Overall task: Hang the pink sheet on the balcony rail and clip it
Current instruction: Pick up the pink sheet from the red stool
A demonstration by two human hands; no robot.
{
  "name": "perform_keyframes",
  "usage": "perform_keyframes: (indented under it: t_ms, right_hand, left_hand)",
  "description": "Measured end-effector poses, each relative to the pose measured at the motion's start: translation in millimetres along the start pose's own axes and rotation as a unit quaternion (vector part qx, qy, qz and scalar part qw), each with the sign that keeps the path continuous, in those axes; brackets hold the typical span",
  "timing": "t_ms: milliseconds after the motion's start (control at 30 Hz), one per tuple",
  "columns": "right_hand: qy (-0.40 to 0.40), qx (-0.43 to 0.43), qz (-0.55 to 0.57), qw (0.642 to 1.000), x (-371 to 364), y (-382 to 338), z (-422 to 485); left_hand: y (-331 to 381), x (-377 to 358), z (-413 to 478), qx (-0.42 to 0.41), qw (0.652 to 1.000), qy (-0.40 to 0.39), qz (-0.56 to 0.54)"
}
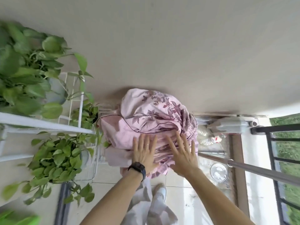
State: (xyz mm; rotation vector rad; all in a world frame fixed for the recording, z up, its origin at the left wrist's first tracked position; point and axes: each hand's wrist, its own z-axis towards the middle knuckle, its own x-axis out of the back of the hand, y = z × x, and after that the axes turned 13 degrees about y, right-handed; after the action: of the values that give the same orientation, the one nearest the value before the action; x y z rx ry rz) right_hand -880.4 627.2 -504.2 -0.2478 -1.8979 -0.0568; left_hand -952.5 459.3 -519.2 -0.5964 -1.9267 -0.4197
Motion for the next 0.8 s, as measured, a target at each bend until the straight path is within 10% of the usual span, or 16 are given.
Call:
perform_keyframes:
  t_ms: [400, 800]
  right_hand:
    - [0.187, -0.047, 0.15, 0.97, 83, -2, -16]
    - [0.482, -0.014, 0.242, 0.842, 497, -43, -94]
  left_hand:
    - [-34, 132, -9, -0.025, 0.973, 0.067, -0.221]
    - [1, 449, -159, -0.04, 0.85, 0.331, -0.408]
